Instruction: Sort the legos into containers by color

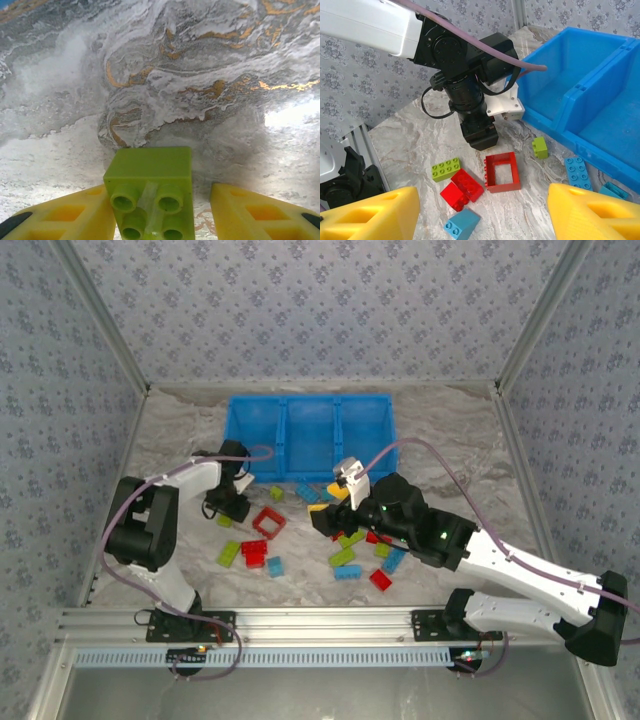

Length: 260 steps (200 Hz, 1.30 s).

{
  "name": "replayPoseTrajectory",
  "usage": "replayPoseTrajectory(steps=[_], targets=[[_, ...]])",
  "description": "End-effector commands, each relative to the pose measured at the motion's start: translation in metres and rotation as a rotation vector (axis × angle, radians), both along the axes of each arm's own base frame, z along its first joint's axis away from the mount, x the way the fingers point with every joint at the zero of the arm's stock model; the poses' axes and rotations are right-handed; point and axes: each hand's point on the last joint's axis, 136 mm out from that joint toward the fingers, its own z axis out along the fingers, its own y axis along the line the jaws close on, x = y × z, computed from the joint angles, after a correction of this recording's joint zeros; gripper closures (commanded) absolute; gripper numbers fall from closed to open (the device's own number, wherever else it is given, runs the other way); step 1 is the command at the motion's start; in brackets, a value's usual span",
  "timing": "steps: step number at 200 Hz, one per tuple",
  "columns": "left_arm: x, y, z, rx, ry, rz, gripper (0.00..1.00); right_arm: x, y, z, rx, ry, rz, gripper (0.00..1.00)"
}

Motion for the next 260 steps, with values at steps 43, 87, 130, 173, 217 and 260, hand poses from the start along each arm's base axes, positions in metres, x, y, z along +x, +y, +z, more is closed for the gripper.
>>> replayPoseTrajectory(steps=[43, 87, 130, 173, 217, 260], targets=[[-0.02, 0.0, -0.004, 0.034, 0.05, 0.022, 0.69, 0.001, 0.003, 0.015, 0.034, -0.012, -0.006, 0.29], [-0.011, -0.003, 0.041, 0.085, -0.083, 0.076, 0.76, 0.001, -0.003, 0.014, 0.029, -0.015, -0.023, 0.29], [-0.003, -0.033, 0.127, -0.133, -0.275, 0.231, 0.76, 0.005, -0.002, 0.017, 0.039, -0.036, -0.042, 0.29], [0.051, -0.049, 0.157, -0.17, -0.327, 0.322, 0.82, 0.02, 0.011, 0.027, 0.039, -0.072, -0.081, 0.29], [0.118, -0.048, 0.139, -0.05, -0.319, 0.388, 0.87, 0.039, 0.023, 0.037, 0.046, -0.095, -0.141, 0.28], [0.15, -0.038, 0.106, 0.012, -0.298, 0.44, 0.89, 0.039, 0.022, 0.036, 0.056, -0.076, -0.155, 0.28]])
